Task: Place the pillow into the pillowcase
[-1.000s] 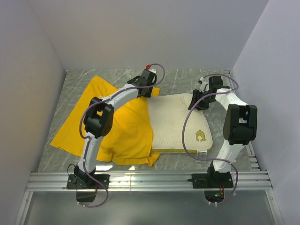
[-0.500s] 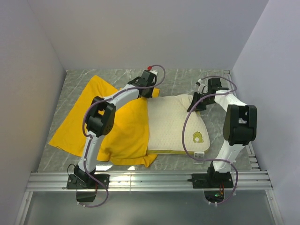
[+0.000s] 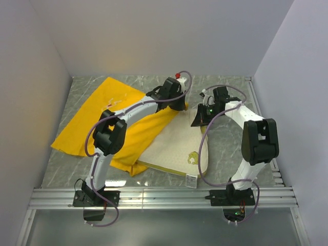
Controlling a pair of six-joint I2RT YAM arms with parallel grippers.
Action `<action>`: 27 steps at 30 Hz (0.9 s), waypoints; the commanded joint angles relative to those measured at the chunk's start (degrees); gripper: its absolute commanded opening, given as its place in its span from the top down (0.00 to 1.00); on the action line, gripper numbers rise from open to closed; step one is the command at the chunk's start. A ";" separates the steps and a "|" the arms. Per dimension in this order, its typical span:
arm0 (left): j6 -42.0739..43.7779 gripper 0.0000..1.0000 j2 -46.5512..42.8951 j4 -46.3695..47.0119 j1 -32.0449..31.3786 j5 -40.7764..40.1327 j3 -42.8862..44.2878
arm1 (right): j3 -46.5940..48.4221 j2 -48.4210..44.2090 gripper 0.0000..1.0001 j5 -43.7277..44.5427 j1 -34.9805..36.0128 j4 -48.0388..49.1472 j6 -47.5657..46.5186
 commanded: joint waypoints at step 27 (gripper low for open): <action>29.58 0.01 -50.08 -26.90 56.04 37.10 -27.99 | -2.06 -22.18 0.07 41.61 36.37 4.72 -16.13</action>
